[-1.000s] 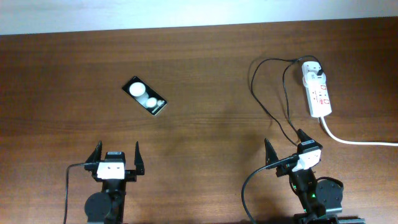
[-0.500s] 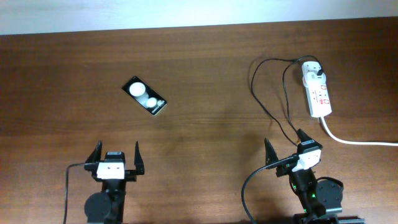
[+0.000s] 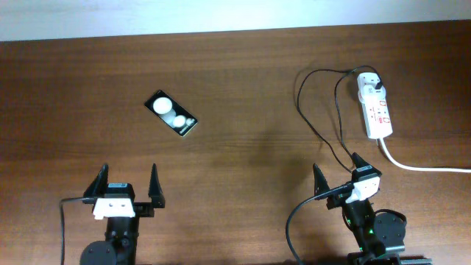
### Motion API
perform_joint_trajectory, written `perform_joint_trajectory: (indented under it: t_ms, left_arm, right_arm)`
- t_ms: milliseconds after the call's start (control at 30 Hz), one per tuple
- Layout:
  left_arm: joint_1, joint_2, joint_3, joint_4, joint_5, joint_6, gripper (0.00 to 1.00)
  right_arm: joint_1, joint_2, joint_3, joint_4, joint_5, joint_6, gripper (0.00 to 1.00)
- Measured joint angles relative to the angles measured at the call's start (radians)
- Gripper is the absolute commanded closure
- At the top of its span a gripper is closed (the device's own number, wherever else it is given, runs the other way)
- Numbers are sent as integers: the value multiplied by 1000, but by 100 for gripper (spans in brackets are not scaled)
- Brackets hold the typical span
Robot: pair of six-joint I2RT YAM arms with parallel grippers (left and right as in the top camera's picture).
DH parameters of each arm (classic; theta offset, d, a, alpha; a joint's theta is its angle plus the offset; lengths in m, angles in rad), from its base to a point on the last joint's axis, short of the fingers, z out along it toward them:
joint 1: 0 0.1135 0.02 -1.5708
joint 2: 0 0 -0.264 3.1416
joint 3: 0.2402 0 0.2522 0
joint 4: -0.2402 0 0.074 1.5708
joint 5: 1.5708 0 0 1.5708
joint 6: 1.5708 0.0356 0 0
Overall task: Plug charger to phone and switch on socket
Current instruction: 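Move the left gripper toward the black phone on the table, then lower the left gripper over the phone and grasp it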
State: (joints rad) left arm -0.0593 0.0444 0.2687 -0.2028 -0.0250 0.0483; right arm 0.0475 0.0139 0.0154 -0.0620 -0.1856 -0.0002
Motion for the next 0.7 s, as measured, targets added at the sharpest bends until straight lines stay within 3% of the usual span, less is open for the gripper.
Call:
perform_joint_trajectory:
  t_ms: [67,233,433,633,700]
  left_arm:
    - [0,73,57,-31,0,-1,1]
    - [0,517,354,-154,1,-4,1]
    - [0,906,763,-565,77,-4,1]
    - [1,954,863,-738,393,-5,1]
    - [1,954,863,-730,418,-8,1]
  right_arm:
    - [0,0,0,0,0,0,1]
    - [0,2,-1,2,0,0,1]
    - [0,2,-1,1,0,0,1]
    - [0,2,-1,1,0,0,1]
    - [0,2,-1,1,0,0,1]
